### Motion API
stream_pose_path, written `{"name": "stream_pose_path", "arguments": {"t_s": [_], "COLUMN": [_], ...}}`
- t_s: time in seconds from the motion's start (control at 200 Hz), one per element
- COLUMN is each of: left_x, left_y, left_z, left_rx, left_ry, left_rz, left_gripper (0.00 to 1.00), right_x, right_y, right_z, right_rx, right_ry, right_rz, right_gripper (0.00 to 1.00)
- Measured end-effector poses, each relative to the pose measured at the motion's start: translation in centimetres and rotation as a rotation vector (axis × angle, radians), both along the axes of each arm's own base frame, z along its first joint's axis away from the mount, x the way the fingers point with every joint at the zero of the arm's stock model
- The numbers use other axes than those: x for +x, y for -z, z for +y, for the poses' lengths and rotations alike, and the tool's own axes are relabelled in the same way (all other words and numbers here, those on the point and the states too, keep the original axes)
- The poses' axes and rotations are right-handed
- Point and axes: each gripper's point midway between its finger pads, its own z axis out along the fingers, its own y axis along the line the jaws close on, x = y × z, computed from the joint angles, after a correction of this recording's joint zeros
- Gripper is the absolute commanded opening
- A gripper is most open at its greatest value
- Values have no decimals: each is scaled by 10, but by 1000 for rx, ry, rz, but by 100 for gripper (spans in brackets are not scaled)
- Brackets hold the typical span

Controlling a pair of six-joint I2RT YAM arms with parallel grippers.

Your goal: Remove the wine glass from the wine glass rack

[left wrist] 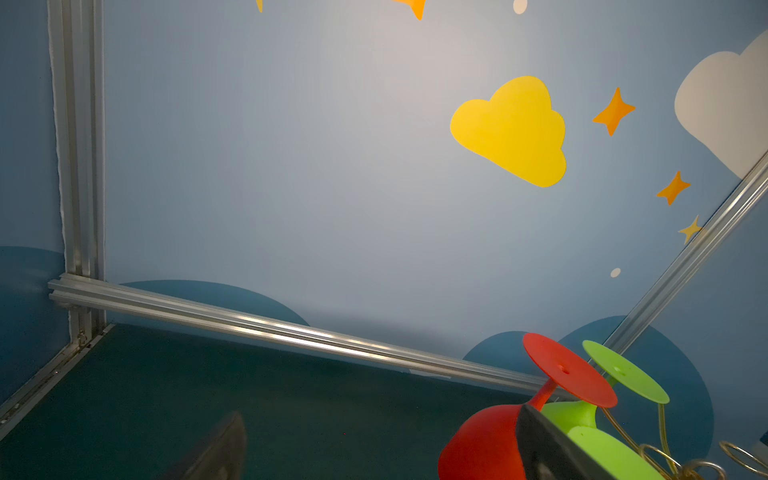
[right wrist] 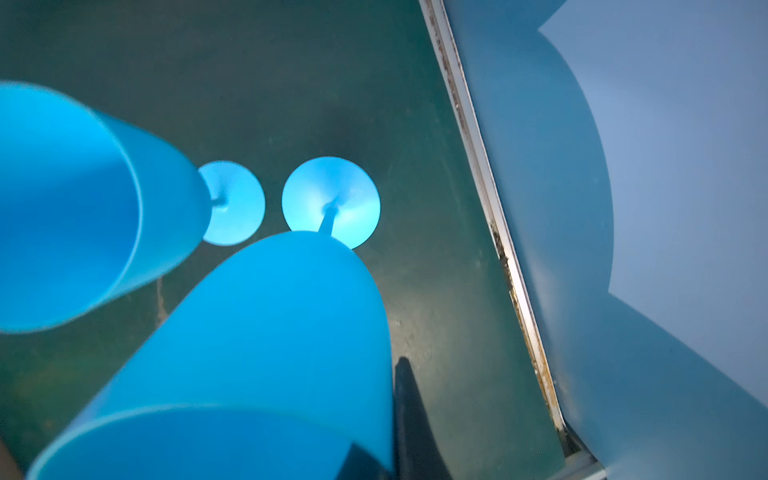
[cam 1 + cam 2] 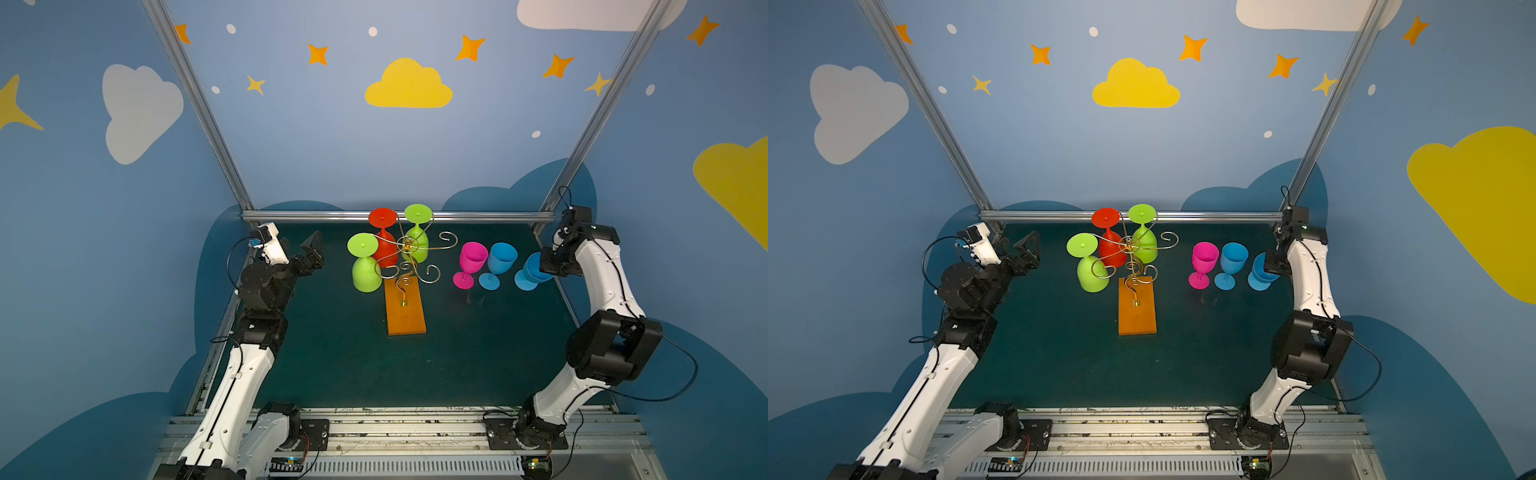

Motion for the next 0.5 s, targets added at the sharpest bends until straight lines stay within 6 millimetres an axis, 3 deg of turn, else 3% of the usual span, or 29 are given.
{"name": "stream_pose_path", "arguments": {"t_s": [0.31,0.496], "left_x": [0,0], "left_y": [0,0], "left_z": [0,0], "left_rx": [9,15], "left_ry": [-1,-2], "left_rz": [-1,-2], "left_gripper": [100,100], "right_x": [38,33], "right_y": [16,43], "right_z": [-7,-2], "right_rx": [27,74], "right_ry": [23,36], "right_rz": [98,200], "right_gripper": [0,0]}}
